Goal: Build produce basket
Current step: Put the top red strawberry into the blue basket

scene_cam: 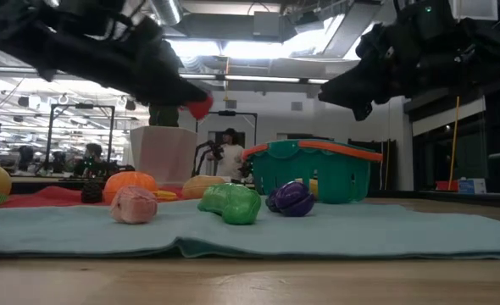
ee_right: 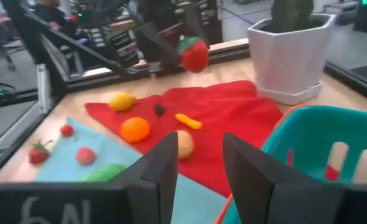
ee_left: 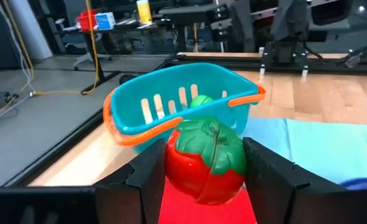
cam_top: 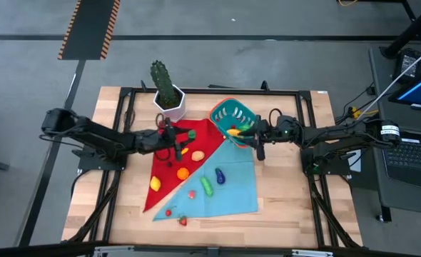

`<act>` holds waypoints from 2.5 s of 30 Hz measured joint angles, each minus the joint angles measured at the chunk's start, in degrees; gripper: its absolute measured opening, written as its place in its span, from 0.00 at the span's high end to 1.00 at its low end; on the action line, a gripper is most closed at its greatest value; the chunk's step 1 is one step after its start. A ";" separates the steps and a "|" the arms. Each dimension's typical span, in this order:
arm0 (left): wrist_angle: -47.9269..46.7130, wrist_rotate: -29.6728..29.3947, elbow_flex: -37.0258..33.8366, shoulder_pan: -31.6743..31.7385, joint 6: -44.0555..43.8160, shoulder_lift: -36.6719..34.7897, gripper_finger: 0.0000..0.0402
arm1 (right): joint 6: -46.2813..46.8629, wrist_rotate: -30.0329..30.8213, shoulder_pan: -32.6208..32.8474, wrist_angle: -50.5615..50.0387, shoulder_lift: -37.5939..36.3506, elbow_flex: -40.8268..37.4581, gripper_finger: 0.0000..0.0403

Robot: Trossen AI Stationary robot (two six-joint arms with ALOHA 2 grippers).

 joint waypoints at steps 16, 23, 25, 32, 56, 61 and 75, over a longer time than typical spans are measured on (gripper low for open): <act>6.90 17.72 16.80 10.10 5.40 20.15 0.57 | -1.23 14.99 -0.04 -11.30 -8.37 0.02 0.68; 5.74 19.33 22.76 12.35 5.02 25.35 0.57 | 0.13 21.86 0.00 -19.15 -11.72 0.02 0.68; 3.98 19.34 25.02 12.40 4.41 26.17 0.57 | 0.15 23.04 -0.04 -20.51 -12.50 0.02 0.68; -13.27 18.35 34.50 12.60 4.70 26.39 0.57 | -1.01 23.04 0.00 -21.53 -13.74 0.02 0.68; -31.56 24.07 44.19 18.16 4.85 26.39 0.57 | -1.28 22.85 -0.04 -22.23 -13.99 0.02 0.68; -34.92 25.48 47.74 19.15 4.87 27.60 0.57 | -1.99 22.85 -0.04 -20.86 -13.99 0.02 0.68; -55.10 26.83 67.70 20.48 11.15 39.70 0.57 | -2.71 22.82 -0.85 -20.77 -13.99 0.02 0.68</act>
